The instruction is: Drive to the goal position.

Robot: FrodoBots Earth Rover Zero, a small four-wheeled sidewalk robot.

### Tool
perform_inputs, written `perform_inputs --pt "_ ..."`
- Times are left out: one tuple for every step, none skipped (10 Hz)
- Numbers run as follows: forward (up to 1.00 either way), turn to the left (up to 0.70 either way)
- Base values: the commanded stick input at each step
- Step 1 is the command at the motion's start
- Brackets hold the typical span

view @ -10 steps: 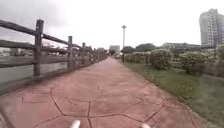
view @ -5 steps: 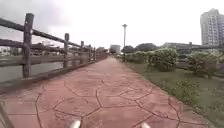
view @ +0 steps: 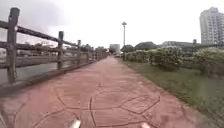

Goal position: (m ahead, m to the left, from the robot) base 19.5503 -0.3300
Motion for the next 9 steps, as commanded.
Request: perform_inputs --pt "0.7 0.02" --pt "0.7 0.02" --pt "0.7 0.02" --pt "0.7 0.0" --pt "0.7 0.0" --pt "0.7 0.04" --pt "0.7 0.2" --pt "0.7 0.31" --pt "0.7 0.11"
